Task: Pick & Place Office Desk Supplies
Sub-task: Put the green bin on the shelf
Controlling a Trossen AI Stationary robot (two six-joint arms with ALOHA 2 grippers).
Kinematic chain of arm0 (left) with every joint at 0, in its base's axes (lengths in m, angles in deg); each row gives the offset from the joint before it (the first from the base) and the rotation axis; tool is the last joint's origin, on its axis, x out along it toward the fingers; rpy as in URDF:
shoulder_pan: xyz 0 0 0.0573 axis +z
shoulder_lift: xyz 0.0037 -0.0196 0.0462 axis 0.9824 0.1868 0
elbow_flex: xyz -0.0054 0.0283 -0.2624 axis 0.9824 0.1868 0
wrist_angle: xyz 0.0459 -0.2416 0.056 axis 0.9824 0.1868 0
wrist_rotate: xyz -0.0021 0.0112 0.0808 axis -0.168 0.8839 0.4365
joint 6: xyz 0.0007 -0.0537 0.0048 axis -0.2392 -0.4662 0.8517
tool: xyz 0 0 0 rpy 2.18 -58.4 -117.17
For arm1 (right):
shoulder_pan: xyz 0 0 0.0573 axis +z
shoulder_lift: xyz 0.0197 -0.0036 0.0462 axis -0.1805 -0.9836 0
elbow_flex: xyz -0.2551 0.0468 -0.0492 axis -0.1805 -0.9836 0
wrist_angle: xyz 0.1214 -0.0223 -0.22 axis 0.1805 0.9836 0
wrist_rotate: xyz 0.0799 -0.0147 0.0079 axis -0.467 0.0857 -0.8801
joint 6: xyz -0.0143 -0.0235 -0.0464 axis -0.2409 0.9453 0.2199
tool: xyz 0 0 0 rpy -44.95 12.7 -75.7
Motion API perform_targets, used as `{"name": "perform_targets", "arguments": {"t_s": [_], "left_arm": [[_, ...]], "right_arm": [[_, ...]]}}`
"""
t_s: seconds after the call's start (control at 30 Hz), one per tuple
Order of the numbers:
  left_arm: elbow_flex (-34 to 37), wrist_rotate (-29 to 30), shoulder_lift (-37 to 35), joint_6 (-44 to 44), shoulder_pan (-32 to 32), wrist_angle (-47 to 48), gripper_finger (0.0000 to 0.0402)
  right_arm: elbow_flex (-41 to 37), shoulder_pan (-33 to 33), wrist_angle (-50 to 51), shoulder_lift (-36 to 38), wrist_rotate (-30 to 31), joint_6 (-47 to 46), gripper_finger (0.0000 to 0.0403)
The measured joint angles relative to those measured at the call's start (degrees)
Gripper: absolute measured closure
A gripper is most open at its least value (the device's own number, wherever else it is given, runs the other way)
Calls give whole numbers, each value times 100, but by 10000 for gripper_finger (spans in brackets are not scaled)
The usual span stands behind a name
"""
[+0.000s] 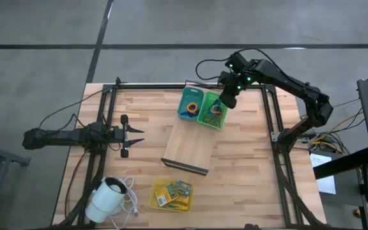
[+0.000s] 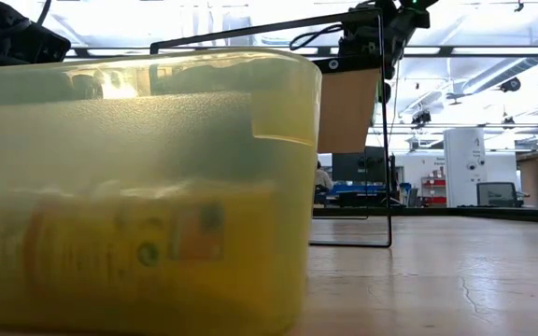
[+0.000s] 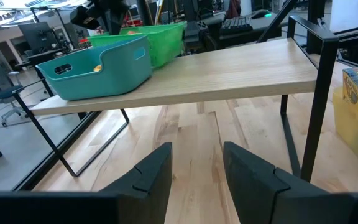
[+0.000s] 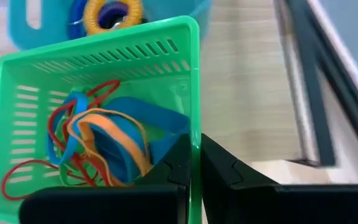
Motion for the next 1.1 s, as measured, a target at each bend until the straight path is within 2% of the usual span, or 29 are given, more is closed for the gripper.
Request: {"name": "perform_targets", "arguments": {"t_s": [0.87, 1.1], "left_arm": [[0, 1, 0, 0, -5, 0, 257], [0, 1, 0, 0, -5, 0, 257]], "right_arm": [[-11, -21, 9, 74, -90, -140, 390], [-15, -28, 25, 74, -92, -468, 390]]}}
